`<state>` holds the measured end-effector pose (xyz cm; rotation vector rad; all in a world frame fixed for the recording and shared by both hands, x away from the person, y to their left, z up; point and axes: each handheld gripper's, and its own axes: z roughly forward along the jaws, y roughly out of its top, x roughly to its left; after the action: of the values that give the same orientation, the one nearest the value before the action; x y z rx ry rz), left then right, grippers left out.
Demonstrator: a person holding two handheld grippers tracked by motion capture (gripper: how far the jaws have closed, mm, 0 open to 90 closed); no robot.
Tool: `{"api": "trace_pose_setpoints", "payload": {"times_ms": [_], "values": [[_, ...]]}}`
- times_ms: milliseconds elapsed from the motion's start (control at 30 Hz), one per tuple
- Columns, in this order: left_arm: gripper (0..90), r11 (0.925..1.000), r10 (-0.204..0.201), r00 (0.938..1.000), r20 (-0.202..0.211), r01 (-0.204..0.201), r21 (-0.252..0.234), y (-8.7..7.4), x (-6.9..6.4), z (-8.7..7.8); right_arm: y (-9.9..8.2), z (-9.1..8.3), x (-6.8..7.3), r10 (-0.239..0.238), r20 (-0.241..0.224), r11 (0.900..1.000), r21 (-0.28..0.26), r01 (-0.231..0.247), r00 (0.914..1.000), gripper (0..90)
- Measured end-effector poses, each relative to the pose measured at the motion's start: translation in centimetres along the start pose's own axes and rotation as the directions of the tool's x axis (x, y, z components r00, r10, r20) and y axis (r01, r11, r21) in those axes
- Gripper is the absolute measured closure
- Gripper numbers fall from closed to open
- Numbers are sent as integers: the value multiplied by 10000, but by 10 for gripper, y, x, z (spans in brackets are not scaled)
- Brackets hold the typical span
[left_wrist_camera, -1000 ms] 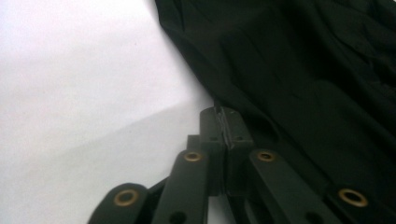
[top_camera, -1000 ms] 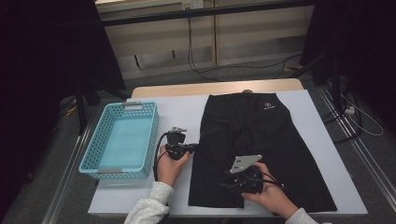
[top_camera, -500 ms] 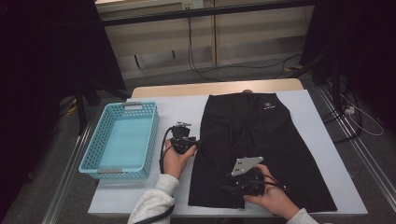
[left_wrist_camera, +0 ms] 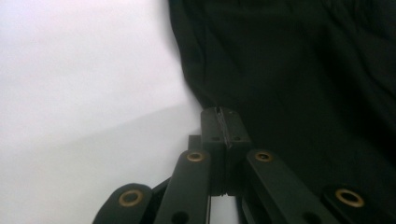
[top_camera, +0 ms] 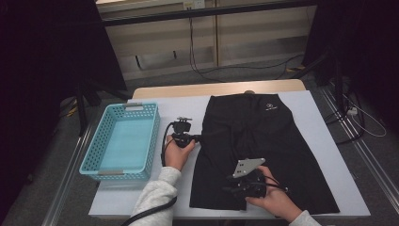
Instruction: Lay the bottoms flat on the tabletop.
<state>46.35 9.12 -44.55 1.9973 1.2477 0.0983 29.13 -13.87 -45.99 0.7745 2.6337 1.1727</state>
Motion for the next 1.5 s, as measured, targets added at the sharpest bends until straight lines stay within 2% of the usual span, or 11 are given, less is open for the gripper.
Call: {"api": "trace_pose_setpoints", "payload": {"times_ms": [333,400,467,600,867,1033,1133,1233,1333,1400,1500], "values": [[874,9981,385,9986,-360,-401,-462,8,6,-6,3,-2,2,-126,-289,9999,-118,122,9995,536],[708,9978,253,9982,-541,-286,-595,4,8,-6,4,-5,1,-103,-80,9997,-200,101,9999,536],[676,9988,215,9986,-481,-236,-434,0,11,-8,5,-10,-2,42,-5,9991,-419,-42,10000,536],[405,9971,693,9943,-810,-717,-272,-11,8,-12,2,-8,-2,112,-190,9998,-148,-115,9998,540],[266,9934,1149,9911,-666,-1151,5,-32,3,-24,0,-2,3,-46,-133,9998,167,48,9999,598],[309,9870,1599,9842,-766,-1608,-58,-42,-1,-25,0,-3,2,-39,-73,9998,217,41,10000,715],[317,9864,1641,9852,-501,-1638,103,-43,-3,-27,0,-4,0,100,-231,9996,247,-94,9997,793],[387,9848,1713,9849,-232,-1704,346,-44,-10,-28,-1,-5,-1,194,-387,9995,258,-184,9991,859],[547,9841,1729,9847,-235,-1718,447,-45,-15,-27,-1,-7,-1,152,-459,9991,402,-133,9988,876],[611,9877,1483,9889,39,-1483,500,-46,-17,-27,-2,-10,-1,50,-442,9987,500,-28,9990,883],[702,9850,1656,9861,-103,-1648,514,-48,-21,-26,-4,-13,-1,192,-737,9981,600,-148,9971,898]]}}
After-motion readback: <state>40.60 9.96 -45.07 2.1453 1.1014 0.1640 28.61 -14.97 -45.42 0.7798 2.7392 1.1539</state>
